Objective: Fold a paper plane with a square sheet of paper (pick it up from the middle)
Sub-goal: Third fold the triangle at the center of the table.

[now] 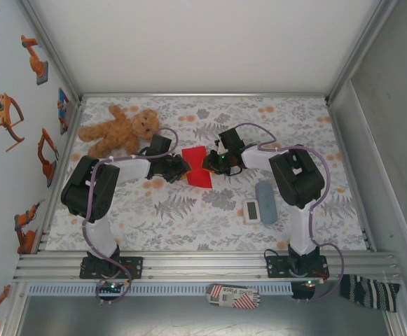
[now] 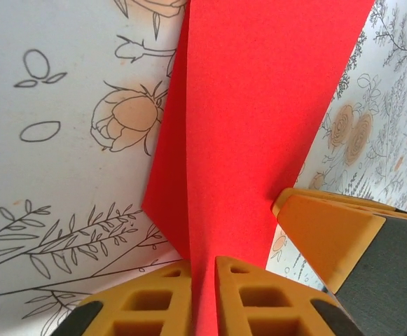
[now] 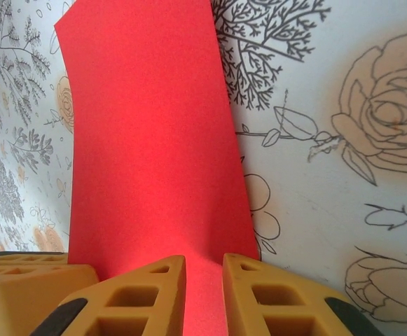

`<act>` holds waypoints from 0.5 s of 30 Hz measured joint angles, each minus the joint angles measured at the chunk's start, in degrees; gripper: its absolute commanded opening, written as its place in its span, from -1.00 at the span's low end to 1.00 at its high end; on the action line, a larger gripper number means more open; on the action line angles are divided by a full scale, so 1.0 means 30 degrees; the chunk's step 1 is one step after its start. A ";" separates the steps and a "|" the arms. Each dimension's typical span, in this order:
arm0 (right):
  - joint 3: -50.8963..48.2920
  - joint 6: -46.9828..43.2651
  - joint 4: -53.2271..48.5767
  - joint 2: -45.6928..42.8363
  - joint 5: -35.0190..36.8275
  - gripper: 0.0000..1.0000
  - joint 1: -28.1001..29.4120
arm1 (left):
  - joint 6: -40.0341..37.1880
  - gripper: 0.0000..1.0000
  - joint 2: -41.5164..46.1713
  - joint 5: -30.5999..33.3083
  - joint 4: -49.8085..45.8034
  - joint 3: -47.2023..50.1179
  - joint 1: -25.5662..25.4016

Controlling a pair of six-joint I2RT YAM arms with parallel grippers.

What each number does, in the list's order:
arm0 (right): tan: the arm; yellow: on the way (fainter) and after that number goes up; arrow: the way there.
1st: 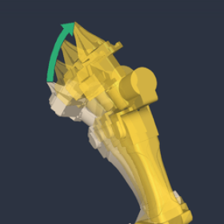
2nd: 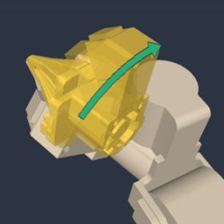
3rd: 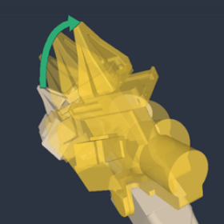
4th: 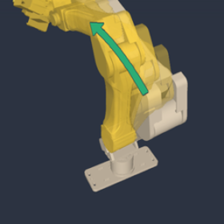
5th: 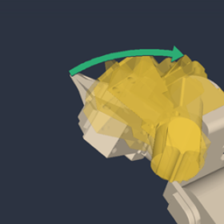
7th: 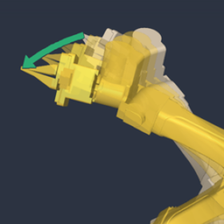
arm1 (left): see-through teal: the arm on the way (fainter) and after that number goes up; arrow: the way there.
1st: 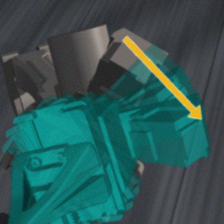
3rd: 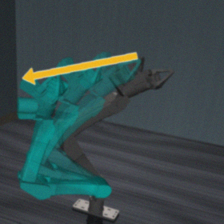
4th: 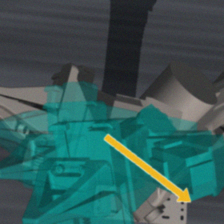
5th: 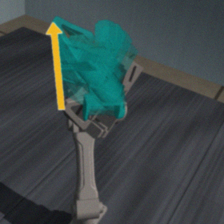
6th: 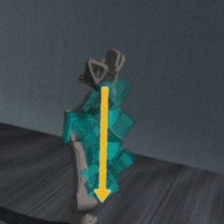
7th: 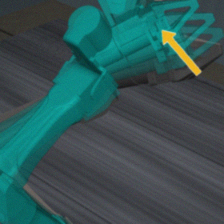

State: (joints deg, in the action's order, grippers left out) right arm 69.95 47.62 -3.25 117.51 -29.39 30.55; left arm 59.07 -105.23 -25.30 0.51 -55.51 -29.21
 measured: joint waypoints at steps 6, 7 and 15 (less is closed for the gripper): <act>-0.0255 -0.0335 0.0321 -0.0408 0.0211 -0.39 -0.0058 | 0.0051 -0.93 0.0000 -0.0044 0.0058 0.0000 0.0007; -0.0306 -0.0466 0.0328 -0.0583 0.0313 -0.36 -0.0102 | 0.0058 -0.95 0.0007 -0.0051 0.0058 0.0000 0.0007; -0.1158 -0.3111 0.0605 -0.4430 0.2200 -0.07 -0.0430 | 0.0379 -0.95 0.0087 -0.0080 0.0044 0.0000 0.0022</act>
State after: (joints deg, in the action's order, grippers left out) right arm 66.48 38.28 -1.43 104.22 -22.79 29.26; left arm 60.20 -104.97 -25.54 0.64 -55.51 -29.15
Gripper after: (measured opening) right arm 0.433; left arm 0.064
